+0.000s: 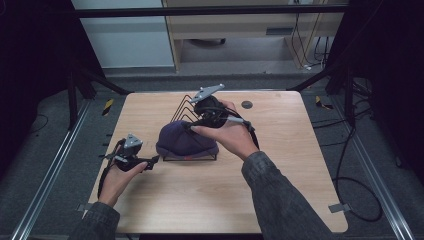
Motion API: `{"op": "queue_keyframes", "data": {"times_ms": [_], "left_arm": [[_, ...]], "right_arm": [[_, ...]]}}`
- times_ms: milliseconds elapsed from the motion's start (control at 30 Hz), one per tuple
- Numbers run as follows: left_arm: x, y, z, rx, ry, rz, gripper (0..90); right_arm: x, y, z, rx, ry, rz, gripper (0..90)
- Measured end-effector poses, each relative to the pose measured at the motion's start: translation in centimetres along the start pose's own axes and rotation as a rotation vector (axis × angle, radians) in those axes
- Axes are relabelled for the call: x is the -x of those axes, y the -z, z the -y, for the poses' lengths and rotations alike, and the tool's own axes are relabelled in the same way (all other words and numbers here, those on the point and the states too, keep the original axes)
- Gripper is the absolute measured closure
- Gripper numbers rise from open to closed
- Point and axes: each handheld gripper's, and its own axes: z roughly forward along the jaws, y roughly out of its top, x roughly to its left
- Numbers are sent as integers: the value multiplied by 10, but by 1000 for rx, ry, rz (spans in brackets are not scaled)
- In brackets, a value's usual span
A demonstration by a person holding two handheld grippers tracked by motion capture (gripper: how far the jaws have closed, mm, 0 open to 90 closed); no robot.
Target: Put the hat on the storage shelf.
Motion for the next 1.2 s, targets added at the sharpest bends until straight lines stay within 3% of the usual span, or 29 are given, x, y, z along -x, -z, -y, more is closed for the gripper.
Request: {"op": "queue_keyframes", "data": {"times_ms": [233,400,467,500,533,567,633,733,767,800,900,933,967,1000,1067,1100,1200], "left_arm": [[-8,3,6,8,15,-7,67],[-12,8,9,21,19,-19,65],[-13,10,10,17,21,-27,63],[-13,11,11,15,22,-29,63],[-14,12,12,8,17,-32,63],[-13,12,13,2,16,-37,63],[-14,15,15,-3,13,-52,64],[-14,19,19,-7,20,-54,63],[-14,20,21,-12,24,-55,63],[-14,21,23,-22,26,-51,63],[-11,21,29,-57,26,-43,62],[-10,19,32,-88,14,-28,55],[-10,19,32,-88,14,-28,52],[-8,14,35,-122,0,-23,51],[-8,12,36,-144,-8,-23,51],[-8,10,38,-156,-9,-22,51],[-8,6,40,-177,-6,-16,51]], "right_arm": [[2,23,15,50,-14,72,155],[8,41,39,54,-30,109,98],[10,52,61,56,-40,122,89],[10,52,61,56,-40,122,89],[12,59,77,54,-54,126,90],[12,59,77,54,-54,126,90],[14,65,94,50,-72,135,105],[17,72,126,18,-91,156,135],[18,73,146,-9,-116,156,148],[18,73,146,-9,-116,156,148],[19,73,181,-40,-157,154,166],[21,71,206,-60,-185,155,169],[21,71,206,-60,-185,155,169],[24,68,225,-83,-216,169,166],[26,68,231,-90,-232,171,160],[32,65,246,-103,-281,176,149],[36,62,256,-124,-311,192,146]]}}
